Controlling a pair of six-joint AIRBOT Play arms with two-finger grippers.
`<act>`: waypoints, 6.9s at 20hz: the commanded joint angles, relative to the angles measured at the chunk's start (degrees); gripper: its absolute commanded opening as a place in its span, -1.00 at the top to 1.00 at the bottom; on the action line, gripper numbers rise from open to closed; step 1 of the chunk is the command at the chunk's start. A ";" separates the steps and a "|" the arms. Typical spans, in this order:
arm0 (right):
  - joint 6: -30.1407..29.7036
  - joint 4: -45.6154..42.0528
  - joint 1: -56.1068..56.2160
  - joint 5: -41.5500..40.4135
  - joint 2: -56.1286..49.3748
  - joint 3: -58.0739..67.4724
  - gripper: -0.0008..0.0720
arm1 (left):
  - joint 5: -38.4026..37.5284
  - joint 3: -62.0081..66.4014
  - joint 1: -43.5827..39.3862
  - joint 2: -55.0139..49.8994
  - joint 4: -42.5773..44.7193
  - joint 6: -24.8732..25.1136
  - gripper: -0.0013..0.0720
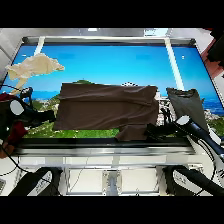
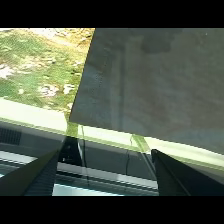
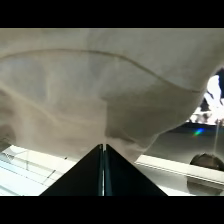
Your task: Fold the shirts.
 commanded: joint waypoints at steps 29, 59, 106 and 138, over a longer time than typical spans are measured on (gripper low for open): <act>-1.16 0.61 0.07 1.55 -0.02 -0.02 0.90 | 2.23 -2.75 0.11 0.04 9.66 -23.74 -0.80; -5.62 4.70 0.02 1.20 -0.02 -0.02 0.90 | 15.43 -15.63 26.71 -11.67 -33.59 -1.62 -0.16; 5.38 -13.31 -0.04 3.34 -28.79 54.12 0.91 | 26.10 25.99 2.51 -33.59 -17.33 -2.84 0.94; -5.88 -0.70 -14.14 20.24 -42.77 57.33 -0.74 | 20.50 43.85 -27.82 -45.86 -12.41 18.43 0.02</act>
